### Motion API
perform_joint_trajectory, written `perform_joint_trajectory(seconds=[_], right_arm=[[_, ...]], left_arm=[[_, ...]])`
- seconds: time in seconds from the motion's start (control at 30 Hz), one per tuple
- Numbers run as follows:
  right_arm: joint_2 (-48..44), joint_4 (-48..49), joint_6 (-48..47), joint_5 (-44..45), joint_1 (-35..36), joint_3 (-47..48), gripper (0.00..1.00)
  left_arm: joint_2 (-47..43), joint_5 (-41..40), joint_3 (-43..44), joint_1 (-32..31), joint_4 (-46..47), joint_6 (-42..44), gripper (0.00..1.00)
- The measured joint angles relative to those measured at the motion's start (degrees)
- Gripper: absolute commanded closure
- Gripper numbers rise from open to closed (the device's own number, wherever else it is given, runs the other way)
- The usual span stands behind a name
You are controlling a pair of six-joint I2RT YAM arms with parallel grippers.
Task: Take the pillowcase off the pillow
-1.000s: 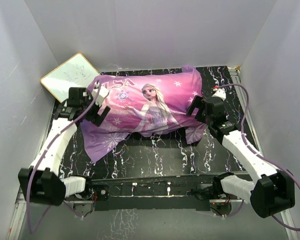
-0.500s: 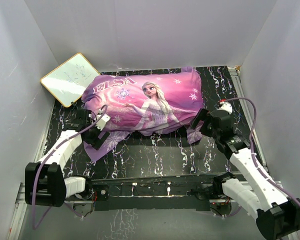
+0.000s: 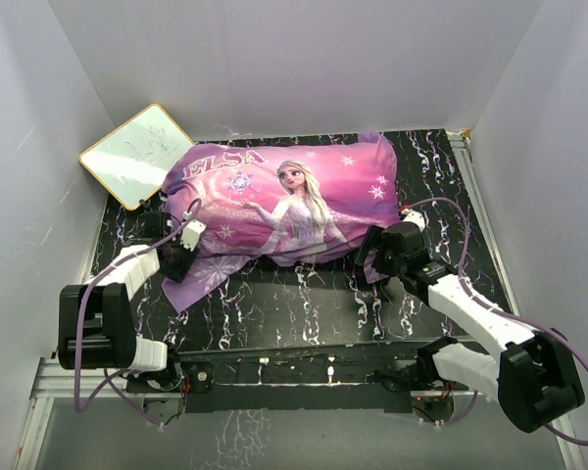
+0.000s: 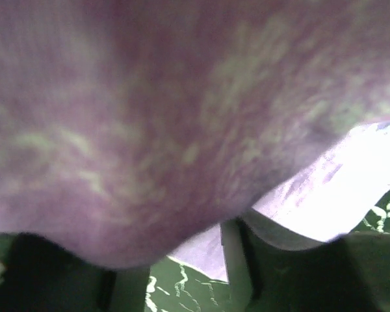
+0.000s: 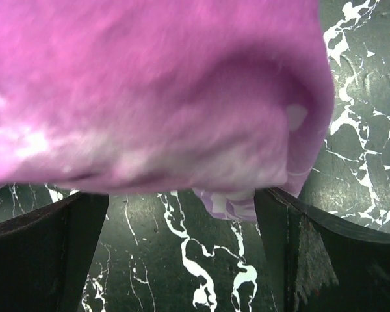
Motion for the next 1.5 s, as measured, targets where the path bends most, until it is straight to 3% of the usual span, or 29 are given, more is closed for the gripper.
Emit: perform_joint_trajectory(seconds=[0.1, 0.37, 0.47, 0.67, 0.8, 1.13, 1.5], right_arm=[[1.0, 2.2, 0.0, 1.6, 0.6, -1.2, 0.03], [2.5, 0.9, 0.5, 8.7, 1.2, -2.3, 0.12], [3.4, 0.9, 0.9, 10.3, 1.3, -2.3, 0.33], [5.6, 1.7, 0.8, 10.7, 1.4, -2.3, 0.90], [2.2, 1.0, 0.6, 10.5, 1.4, -2.3, 0.92], [-18.3, -8.8, 1.6, 10.4, 1.6, 0.6, 0.92], [-22.8, -19.9, -0.7, 14.6, 1.6, 28.0, 0.92]], left_arm=[[1.5, 0.3, 0.5, 1.6, 1.2, -0.2, 0.81], [2.8, 0.4, 1.7, 4.6, 2.3, -0.5, 0.98], [2.6, 0.4, 2.4, 4.6, 1.8, -0.5, 1.00], [1.0, 1.3, 3.1, 4.8, -0.8, -0.5, 1.00], [-0.5, 3.7, 6.1, 5.3, -5.2, -0.5, 1.00], [-9.0, 11.6, 17.2, 6.2, -20.6, -2.2, 1.00], [-12.6, 17.4, 52.7, 6.5, -37.7, -5.8, 1.00]])
